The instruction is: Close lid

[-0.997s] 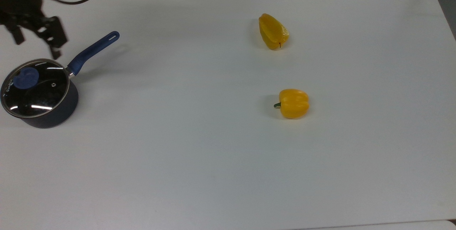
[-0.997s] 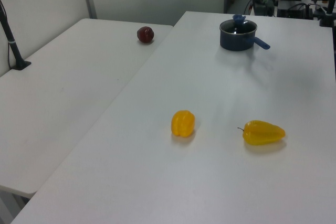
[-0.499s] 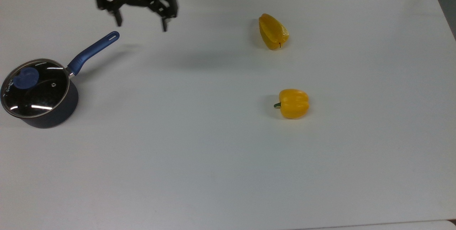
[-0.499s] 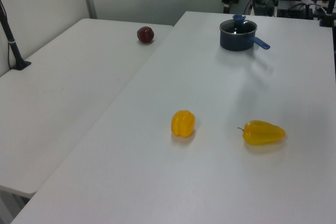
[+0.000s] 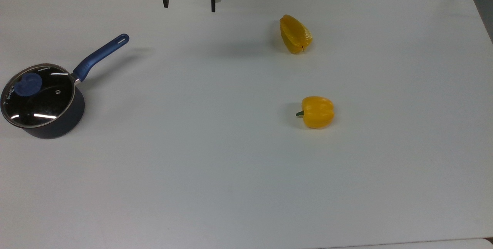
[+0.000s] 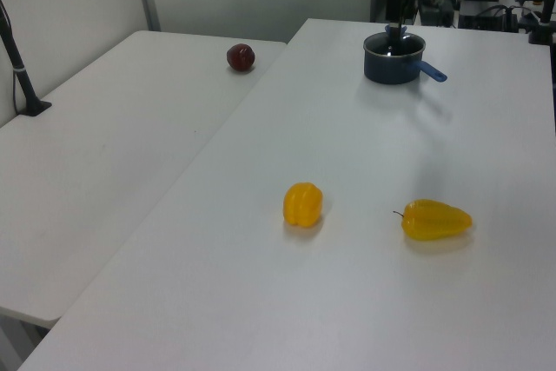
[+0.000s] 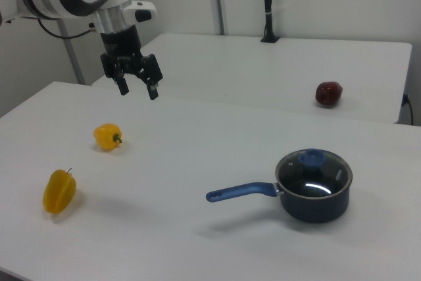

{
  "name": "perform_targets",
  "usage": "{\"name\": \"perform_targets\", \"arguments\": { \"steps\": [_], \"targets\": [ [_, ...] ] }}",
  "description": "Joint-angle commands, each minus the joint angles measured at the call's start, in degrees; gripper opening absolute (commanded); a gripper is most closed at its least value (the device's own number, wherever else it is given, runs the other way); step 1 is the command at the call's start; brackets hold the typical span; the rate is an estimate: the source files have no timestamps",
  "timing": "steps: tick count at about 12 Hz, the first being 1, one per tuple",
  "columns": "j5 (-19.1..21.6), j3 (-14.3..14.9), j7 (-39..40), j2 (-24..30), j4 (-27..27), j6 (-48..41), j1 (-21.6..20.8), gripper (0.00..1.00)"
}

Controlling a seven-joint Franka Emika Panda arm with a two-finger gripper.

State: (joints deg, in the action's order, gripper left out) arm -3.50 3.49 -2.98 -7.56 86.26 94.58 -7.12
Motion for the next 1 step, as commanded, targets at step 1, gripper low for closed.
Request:
{"name": "perform_targets", "arguments": {
  "steps": [1],
  "targets": [
    [-0.6,0.5,-1.2,3.1,3.0,-0.5,-0.2,1.0]
  ]
}}
